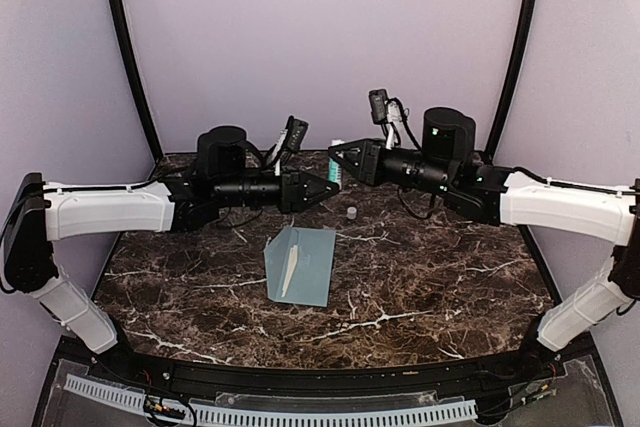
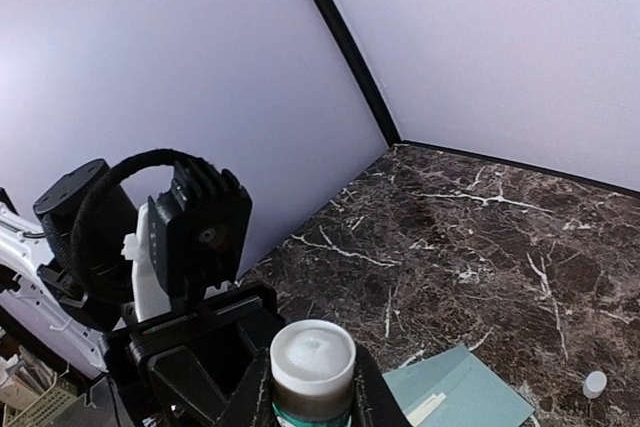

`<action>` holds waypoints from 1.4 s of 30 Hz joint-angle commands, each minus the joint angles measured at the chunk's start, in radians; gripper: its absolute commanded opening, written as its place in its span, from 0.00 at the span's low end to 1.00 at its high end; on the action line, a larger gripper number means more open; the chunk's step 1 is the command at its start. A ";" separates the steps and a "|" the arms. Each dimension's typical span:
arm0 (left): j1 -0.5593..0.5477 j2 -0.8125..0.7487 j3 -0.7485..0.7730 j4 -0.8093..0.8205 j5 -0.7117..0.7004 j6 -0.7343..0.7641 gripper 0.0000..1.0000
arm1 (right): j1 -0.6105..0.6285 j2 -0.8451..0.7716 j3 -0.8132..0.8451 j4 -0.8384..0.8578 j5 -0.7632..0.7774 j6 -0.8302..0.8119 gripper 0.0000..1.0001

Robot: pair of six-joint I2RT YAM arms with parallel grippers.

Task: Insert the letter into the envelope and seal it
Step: Unscrew the solid glue.

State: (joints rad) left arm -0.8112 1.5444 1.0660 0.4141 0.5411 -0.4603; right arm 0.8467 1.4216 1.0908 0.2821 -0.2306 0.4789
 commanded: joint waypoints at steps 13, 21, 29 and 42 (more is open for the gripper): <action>-0.004 -0.051 0.032 -0.110 -0.178 0.006 0.12 | 0.092 0.092 0.079 -0.062 0.367 0.031 0.03; 0.037 -0.095 -0.025 0.020 0.070 -0.039 0.60 | -0.034 0.014 -0.003 0.002 0.195 0.057 0.04; 0.077 -0.095 -0.052 0.132 0.242 -0.109 0.74 | -0.165 -0.050 -0.106 0.232 -0.216 0.130 0.04; 0.033 0.017 0.033 0.249 0.344 -0.168 0.72 | -0.122 -0.033 -0.122 0.476 -0.437 0.211 0.04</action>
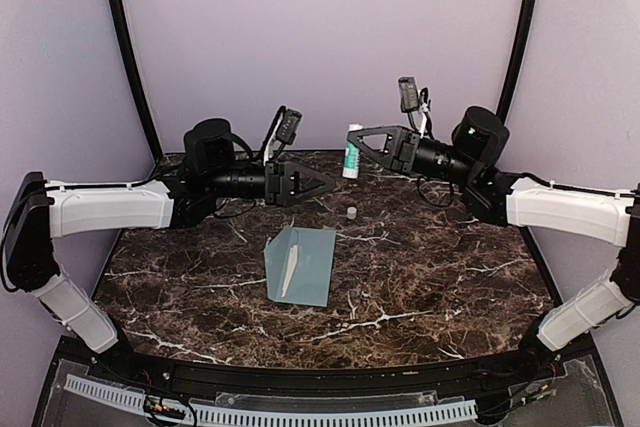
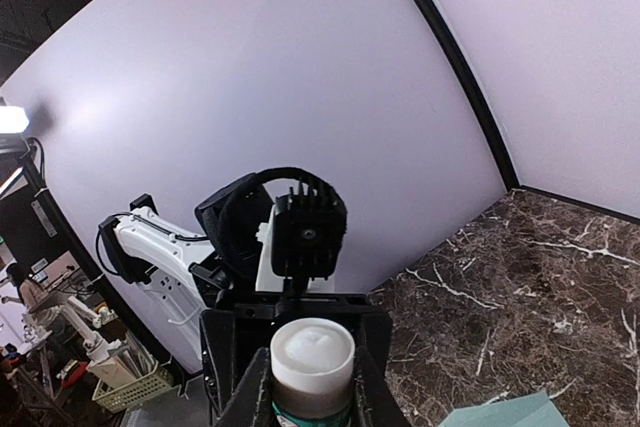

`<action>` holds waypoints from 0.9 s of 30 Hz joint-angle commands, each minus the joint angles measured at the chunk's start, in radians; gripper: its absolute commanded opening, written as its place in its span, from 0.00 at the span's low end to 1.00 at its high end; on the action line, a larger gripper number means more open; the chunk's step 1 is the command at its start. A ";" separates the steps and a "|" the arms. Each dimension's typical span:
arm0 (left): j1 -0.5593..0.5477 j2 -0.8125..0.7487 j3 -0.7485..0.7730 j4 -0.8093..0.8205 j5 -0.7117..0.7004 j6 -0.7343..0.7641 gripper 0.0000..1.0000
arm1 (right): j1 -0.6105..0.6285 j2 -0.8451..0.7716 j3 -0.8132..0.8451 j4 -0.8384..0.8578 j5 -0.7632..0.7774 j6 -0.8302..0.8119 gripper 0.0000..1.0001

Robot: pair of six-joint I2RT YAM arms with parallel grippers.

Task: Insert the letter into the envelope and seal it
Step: Unscrew the solid glue.

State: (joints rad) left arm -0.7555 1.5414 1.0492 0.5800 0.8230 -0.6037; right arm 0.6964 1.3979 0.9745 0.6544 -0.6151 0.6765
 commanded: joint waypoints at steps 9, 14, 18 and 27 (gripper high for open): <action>-0.049 0.058 0.076 0.153 0.078 -0.056 0.64 | 0.067 0.001 0.007 0.113 -0.054 0.006 0.04; -0.052 0.060 0.076 0.164 0.079 -0.063 0.52 | 0.072 0.010 0.015 0.116 -0.048 0.006 0.03; -0.055 0.059 0.073 0.159 0.072 -0.065 0.42 | 0.072 0.014 0.015 0.116 -0.033 0.007 0.03; -0.058 0.035 0.058 0.081 0.023 -0.015 0.29 | 0.072 0.014 0.014 0.080 0.019 -0.012 0.02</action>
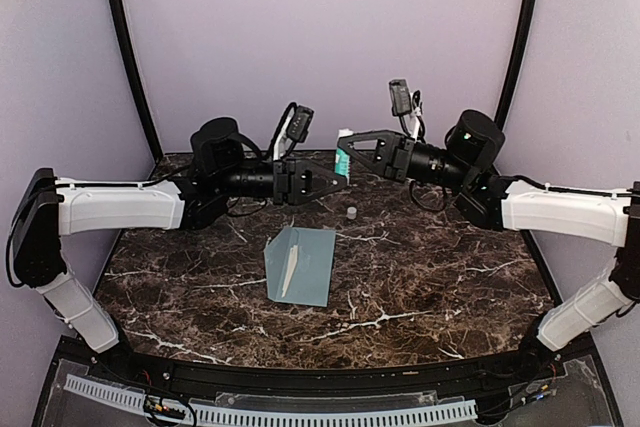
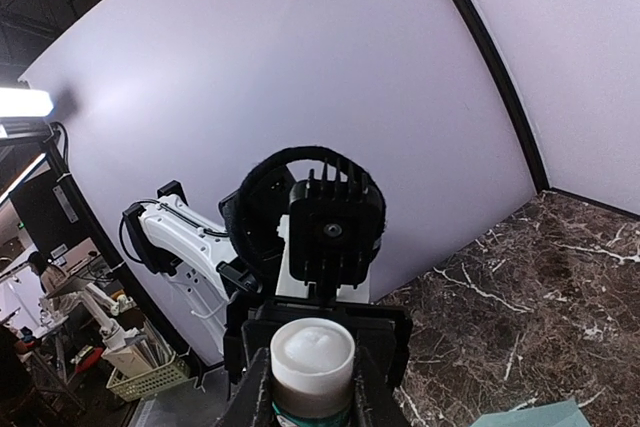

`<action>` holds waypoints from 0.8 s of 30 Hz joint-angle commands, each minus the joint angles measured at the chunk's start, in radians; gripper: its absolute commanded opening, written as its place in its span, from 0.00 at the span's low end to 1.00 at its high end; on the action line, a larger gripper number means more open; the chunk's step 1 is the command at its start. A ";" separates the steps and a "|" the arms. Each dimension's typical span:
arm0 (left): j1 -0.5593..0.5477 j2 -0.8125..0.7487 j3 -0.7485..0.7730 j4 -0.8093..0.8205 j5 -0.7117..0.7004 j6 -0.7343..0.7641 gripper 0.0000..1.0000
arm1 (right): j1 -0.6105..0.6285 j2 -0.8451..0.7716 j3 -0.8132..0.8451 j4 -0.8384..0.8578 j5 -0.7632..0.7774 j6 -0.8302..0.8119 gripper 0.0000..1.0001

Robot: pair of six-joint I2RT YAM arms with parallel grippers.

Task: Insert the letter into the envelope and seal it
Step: Unscrew the solid glue.

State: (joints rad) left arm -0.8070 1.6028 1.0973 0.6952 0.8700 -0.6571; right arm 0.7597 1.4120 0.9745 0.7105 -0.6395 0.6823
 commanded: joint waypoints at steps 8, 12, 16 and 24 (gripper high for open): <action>-0.006 -0.060 0.021 -0.187 -0.147 0.136 0.16 | 0.036 -0.006 0.038 -0.110 0.169 -0.107 0.01; -0.008 -0.075 0.023 -0.244 -0.218 0.174 0.11 | 0.063 0.002 0.061 -0.197 0.263 -0.155 0.00; -0.009 -0.091 0.030 -0.318 -0.311 0.215 0.08 | 0.090 0.015 0.073 -0.250 0.387 -0.178 0.00; -0.019 -0.093 0.062 -0.511 -0.592 0.275 0.04 | 0.177 0.110 0.174 -0.383 0.618 -0.212 0.00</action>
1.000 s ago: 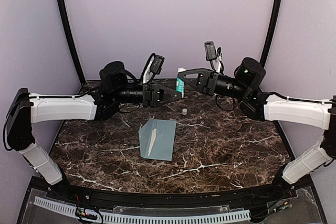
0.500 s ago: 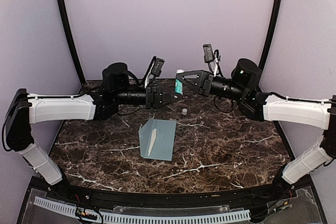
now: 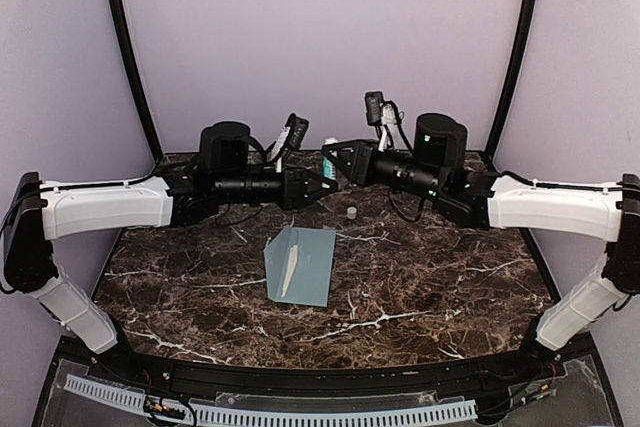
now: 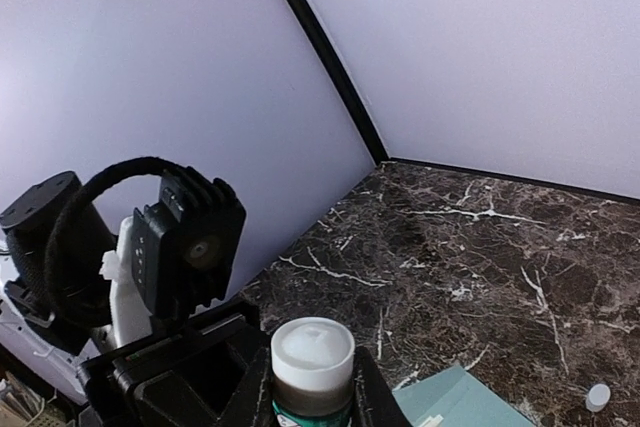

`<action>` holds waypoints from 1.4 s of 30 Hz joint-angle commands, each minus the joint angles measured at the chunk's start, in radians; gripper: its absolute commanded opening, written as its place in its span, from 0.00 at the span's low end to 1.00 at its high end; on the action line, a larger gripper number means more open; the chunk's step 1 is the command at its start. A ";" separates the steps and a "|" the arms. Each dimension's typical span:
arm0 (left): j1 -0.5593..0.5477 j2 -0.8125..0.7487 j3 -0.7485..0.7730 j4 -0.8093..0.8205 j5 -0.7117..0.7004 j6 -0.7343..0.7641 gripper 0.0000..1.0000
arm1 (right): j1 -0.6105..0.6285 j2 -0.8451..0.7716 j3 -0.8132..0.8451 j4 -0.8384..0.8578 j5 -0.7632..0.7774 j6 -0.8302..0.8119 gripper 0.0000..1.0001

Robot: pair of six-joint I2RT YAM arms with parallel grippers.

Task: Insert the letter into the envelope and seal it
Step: Unscrew the solid glue.

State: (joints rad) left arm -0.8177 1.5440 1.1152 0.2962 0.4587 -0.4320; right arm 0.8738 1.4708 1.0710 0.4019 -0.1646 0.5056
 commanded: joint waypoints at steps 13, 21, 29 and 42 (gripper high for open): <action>-0.025 -0.026 0.046 -0.164 -0.269 0.037 0.20 | 0.107 0.120 0.115 -0.114 0.306 0.030 0.00; -0.023 -0.089 -0.005 -0.123 -0.193 0.059 0.69 | 0.039 0.010 0.059 -0.153 0.320 0.014 0.00; -0.008 -0.127 -0.062 0.012 0.003 0.011 0.77 | -0.112 -0.085 -0.064 0.020 -0.029 0.078 0.01; 0.008 -0.047 -0.054 0.230 0.230 -0.112 0.72 | -0.145 -0.057 -0.116 0.394 -0.498 0.190 0.00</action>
State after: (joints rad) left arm -0.8116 1.4799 1.0634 0.3958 0.5877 -0.4839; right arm 0.7200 1.3991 0.9623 0.6071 -0.5228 0.6441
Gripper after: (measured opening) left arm 0.739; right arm 0.197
